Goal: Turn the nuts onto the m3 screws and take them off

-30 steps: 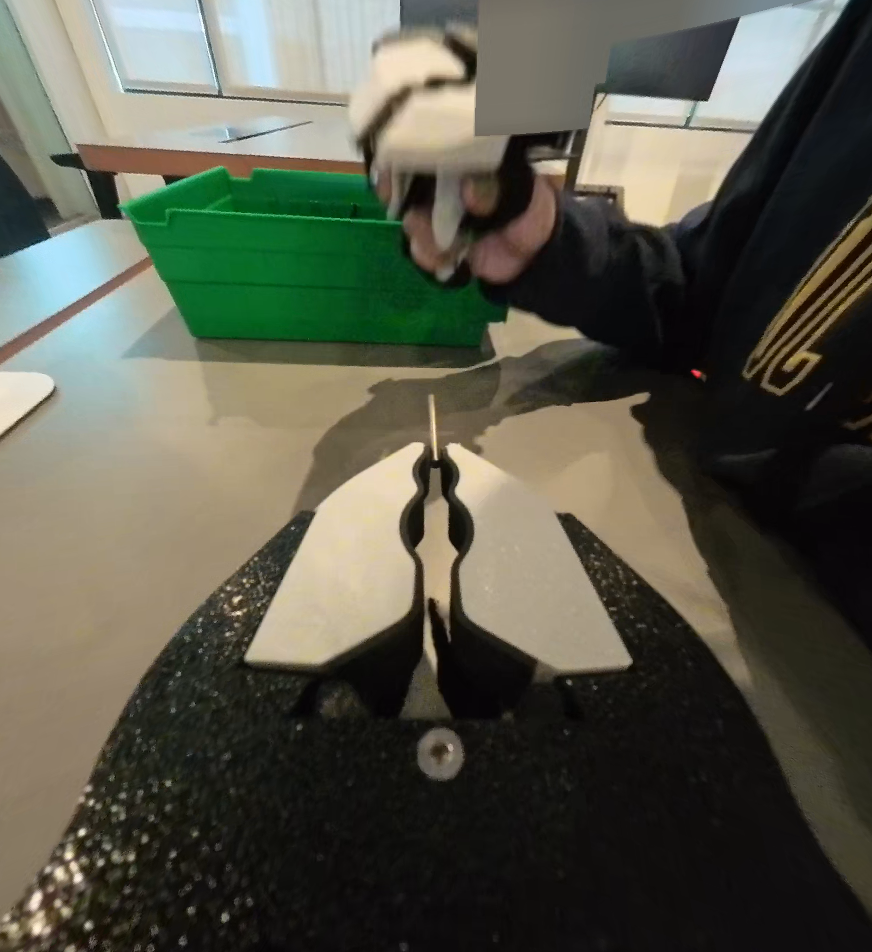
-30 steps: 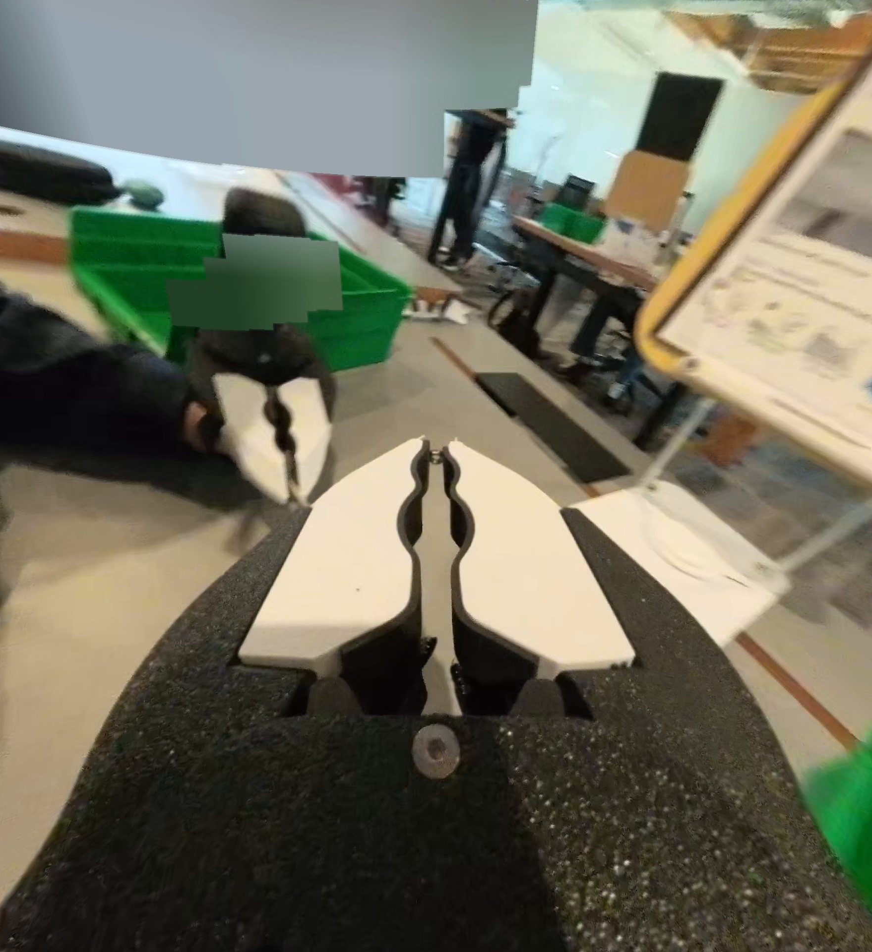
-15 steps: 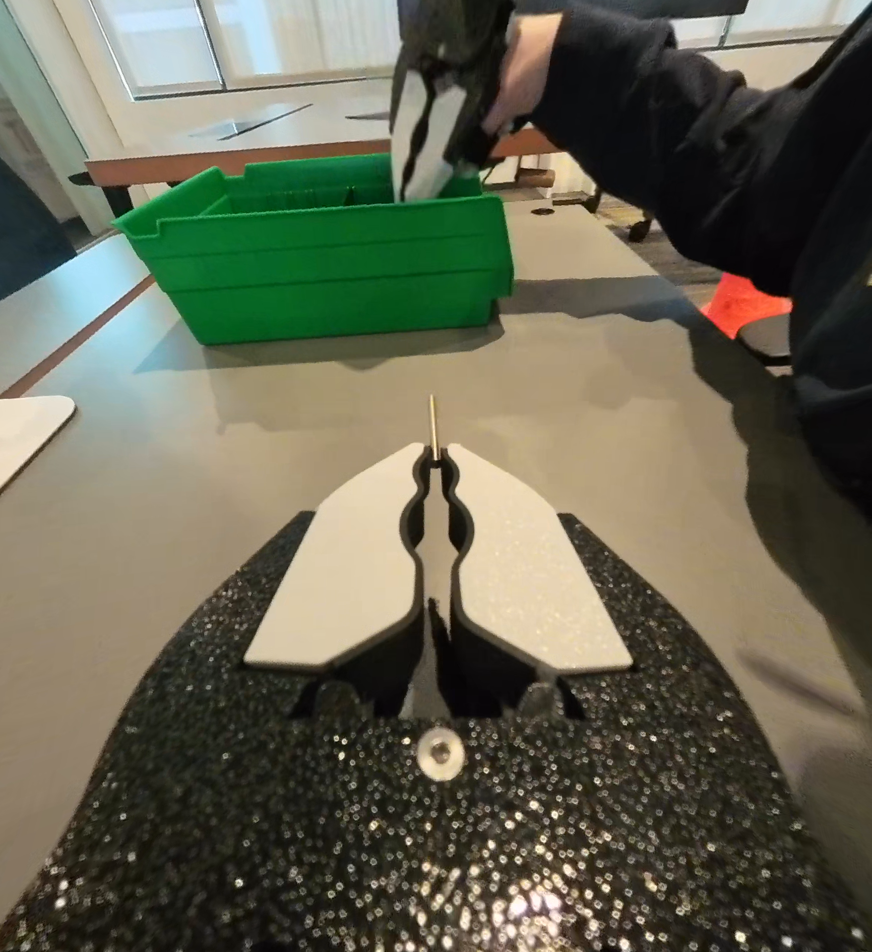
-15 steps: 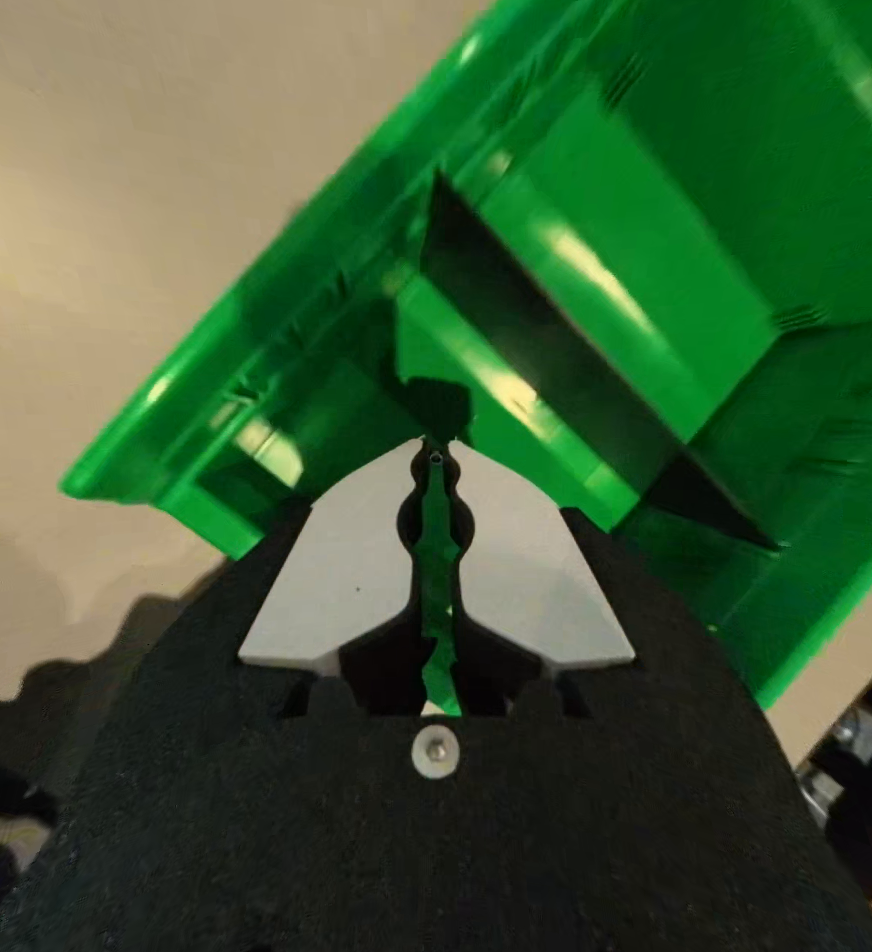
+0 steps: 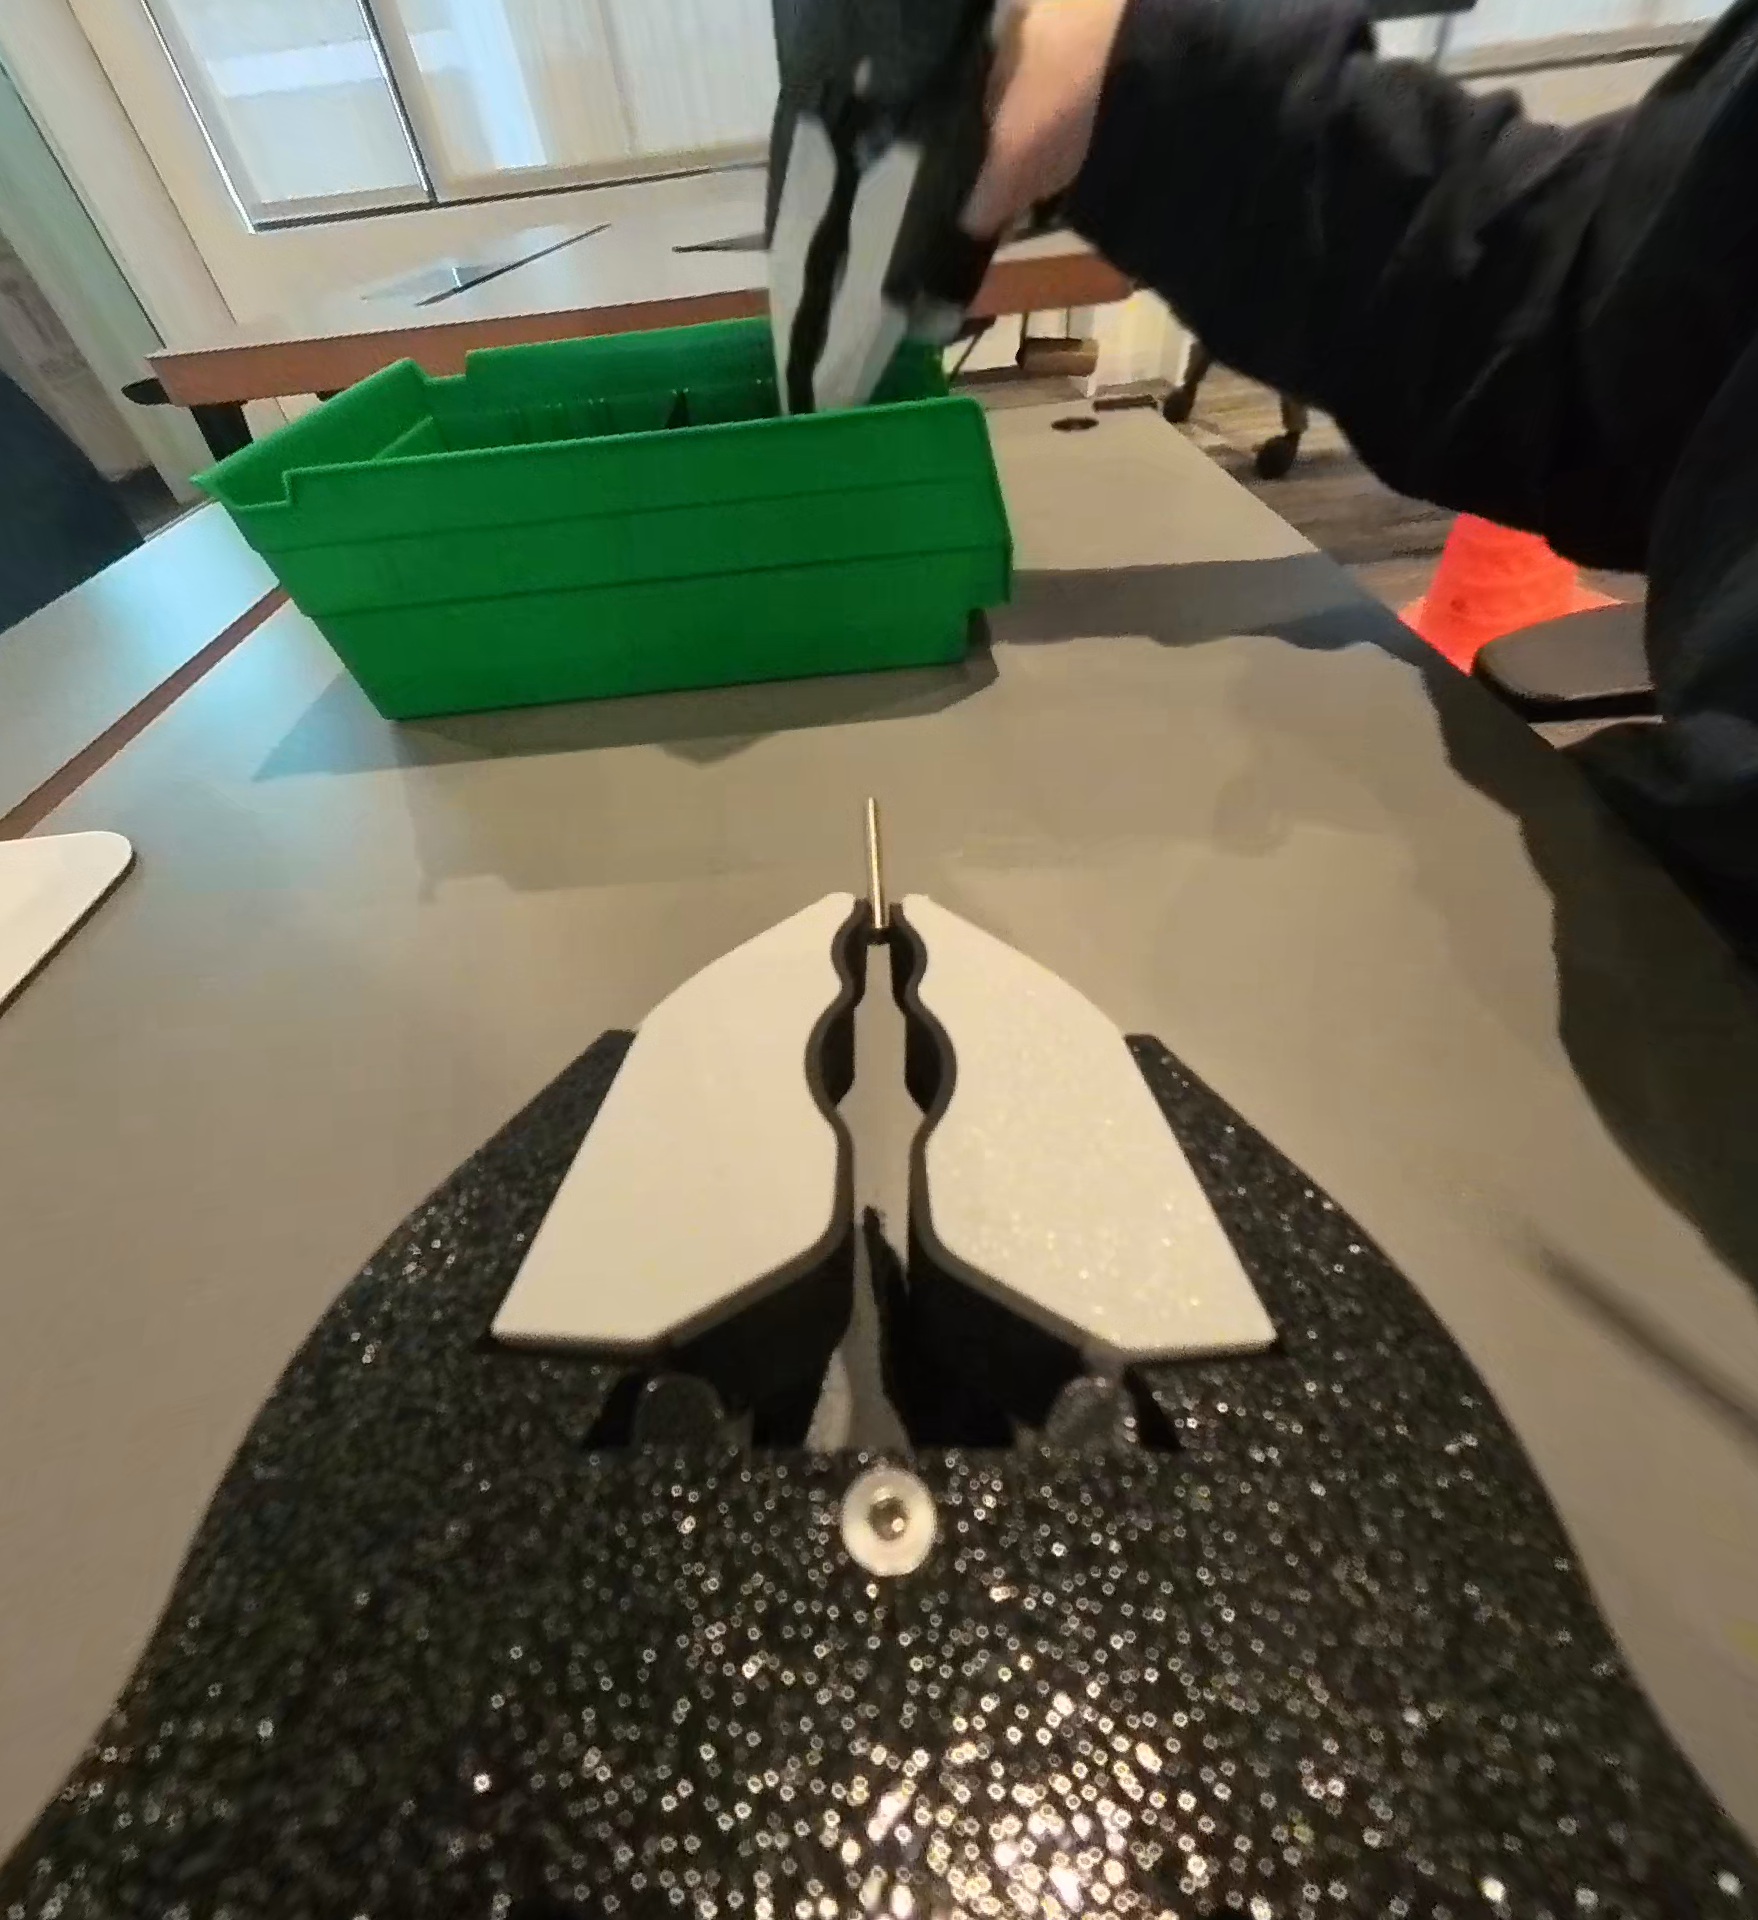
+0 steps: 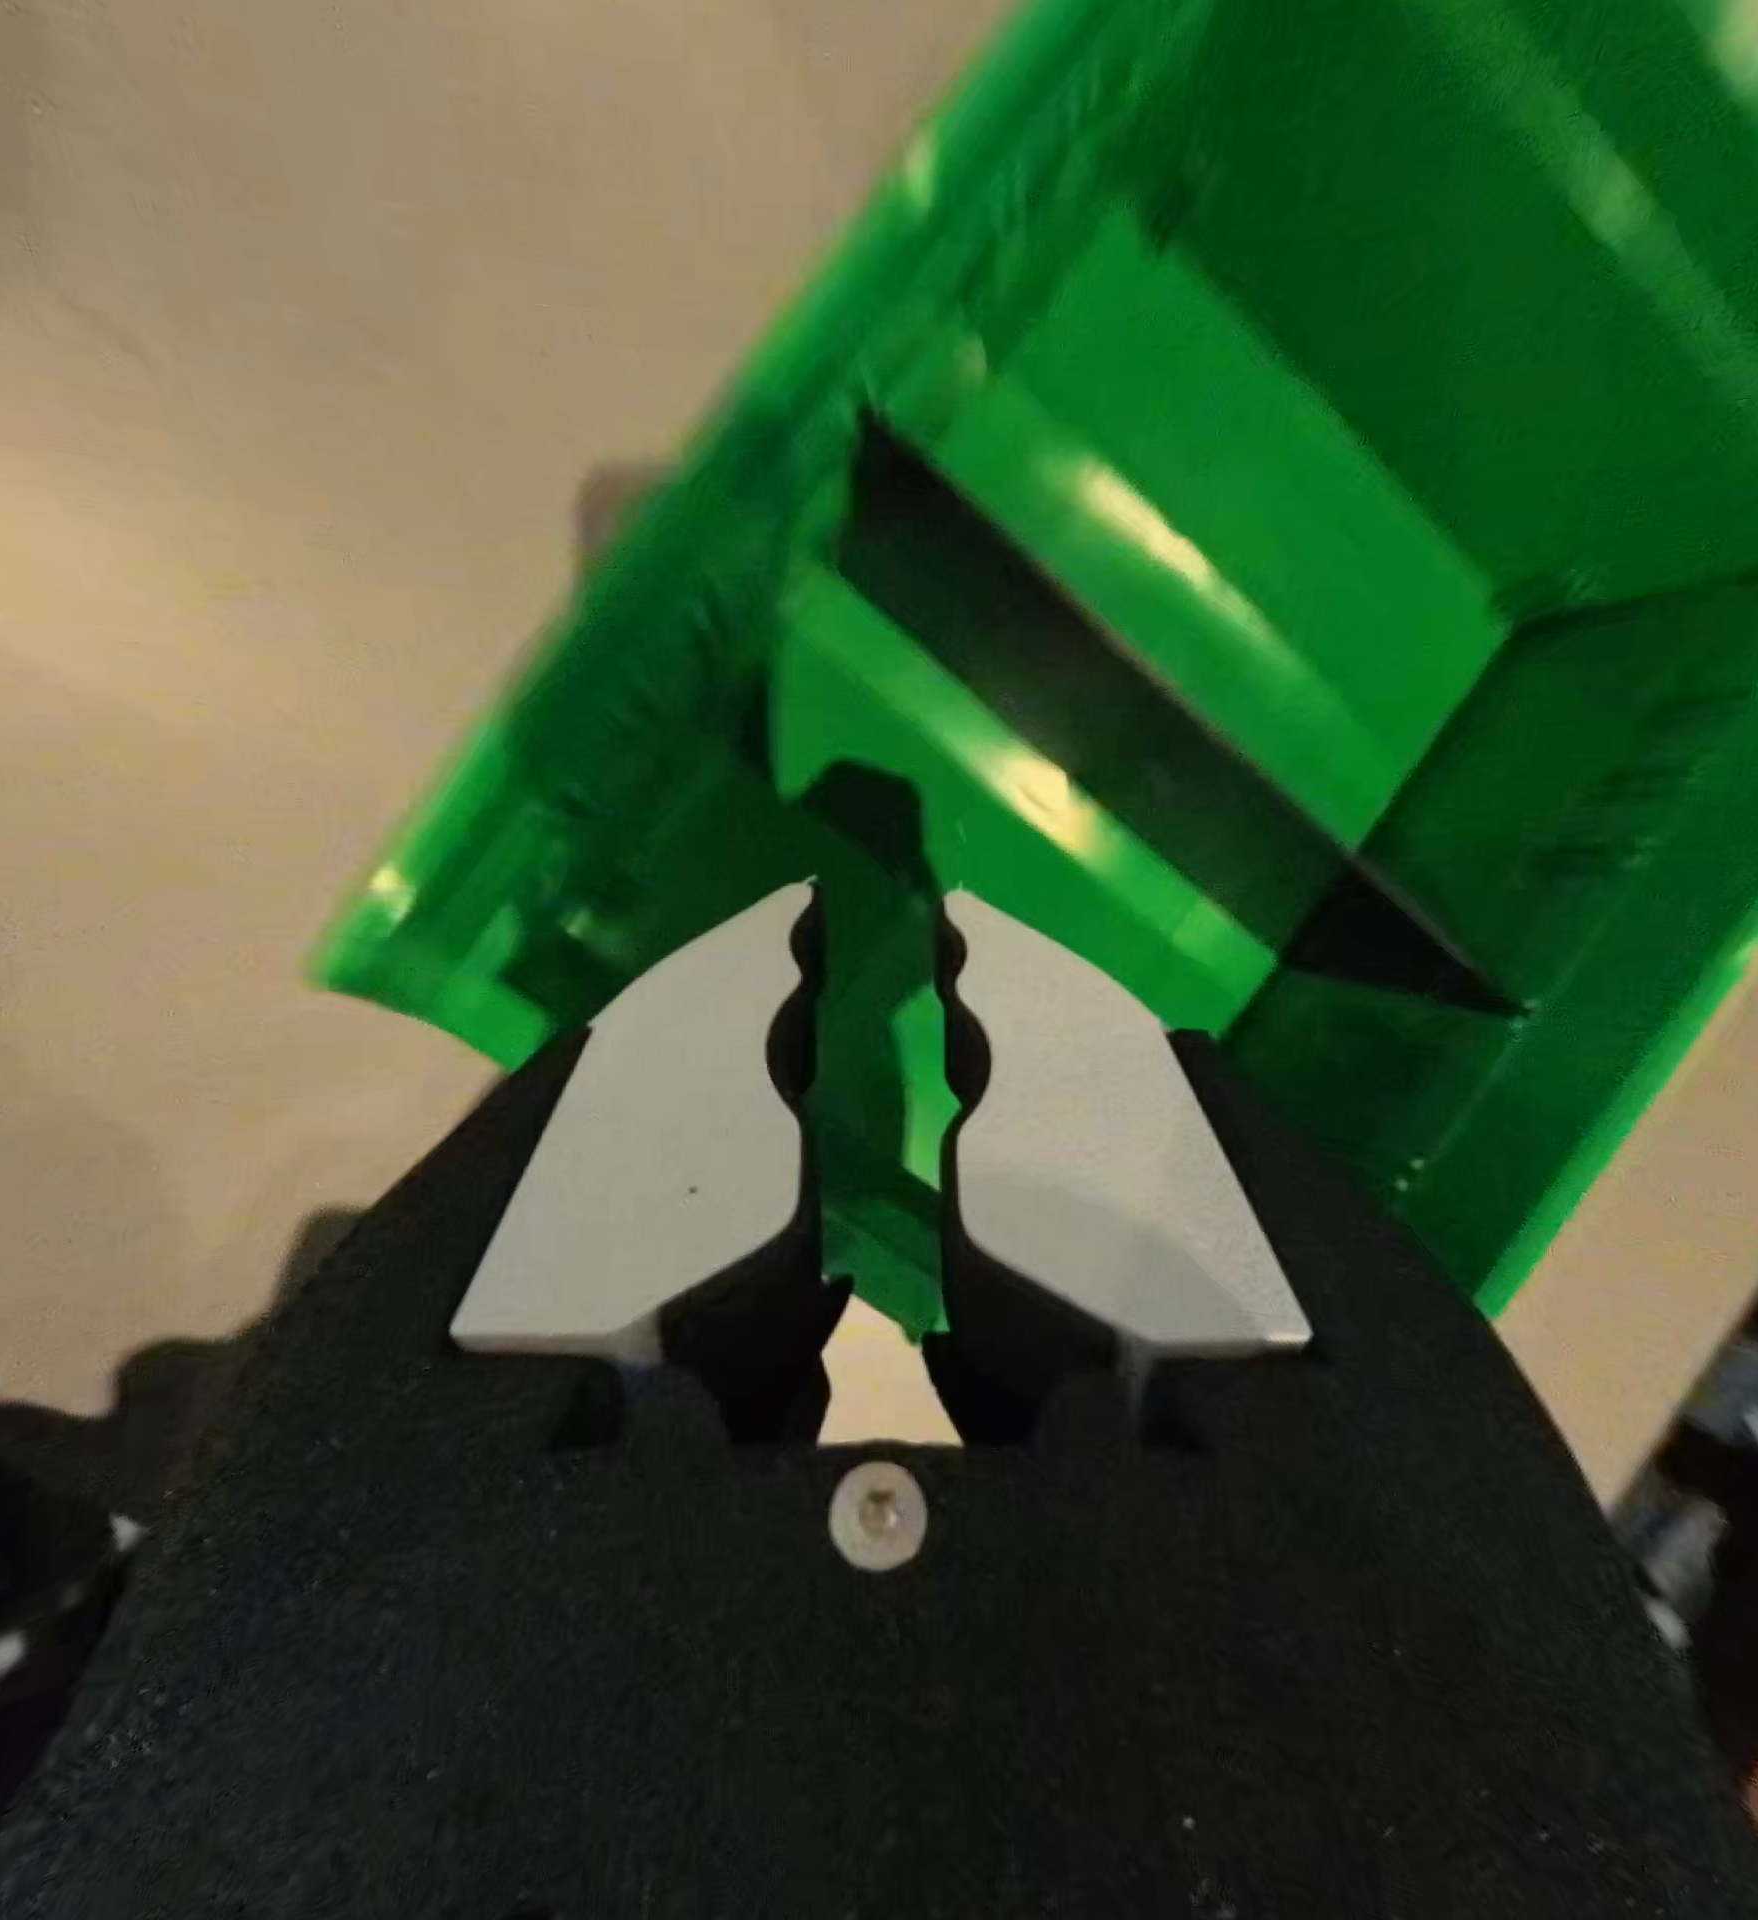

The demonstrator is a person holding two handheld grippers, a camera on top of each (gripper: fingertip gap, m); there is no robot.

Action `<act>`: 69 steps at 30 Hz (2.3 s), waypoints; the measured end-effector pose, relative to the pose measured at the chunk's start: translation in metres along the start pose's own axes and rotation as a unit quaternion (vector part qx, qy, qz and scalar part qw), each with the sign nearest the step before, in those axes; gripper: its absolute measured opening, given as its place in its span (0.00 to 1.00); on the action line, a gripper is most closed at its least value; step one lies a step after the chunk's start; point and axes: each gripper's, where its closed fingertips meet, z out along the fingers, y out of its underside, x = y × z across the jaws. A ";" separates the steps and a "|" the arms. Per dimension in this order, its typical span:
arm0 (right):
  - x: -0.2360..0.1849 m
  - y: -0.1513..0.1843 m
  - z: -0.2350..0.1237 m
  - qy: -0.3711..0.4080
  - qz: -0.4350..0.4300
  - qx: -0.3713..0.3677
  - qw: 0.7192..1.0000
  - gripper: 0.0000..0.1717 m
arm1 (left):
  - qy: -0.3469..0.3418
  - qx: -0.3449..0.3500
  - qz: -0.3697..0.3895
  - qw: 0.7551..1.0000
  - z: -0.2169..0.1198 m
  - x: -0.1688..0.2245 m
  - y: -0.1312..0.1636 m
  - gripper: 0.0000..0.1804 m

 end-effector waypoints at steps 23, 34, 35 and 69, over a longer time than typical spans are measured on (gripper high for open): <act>-0.243 -0.142 0.045 -0.237 -0.257 0.230 0.908 0.01 | 0.039 0.024 0.029 0.999 0.001 0.015 -0.006 0.02; -0.041 -0.141 -0.003 0.046 -0.205 0.161 0.964 0.01 | -0.034 0.055 0.010 0.998 0.001 -0.008 -0.014 0.48; -0.007 -0.128 0.003 0.065 -0.189 0.112 0.973 0.01 | -0.039 0.062 0.006 0.997 0.000 -0.010 -0.015 0.49; 0.042 -0.133 -0.010 -0.033 -0.057 0.086 0.994 0.08 | -0.068 0.081 -0.020 0.994 -0.005 -0.025 -0.018 0.47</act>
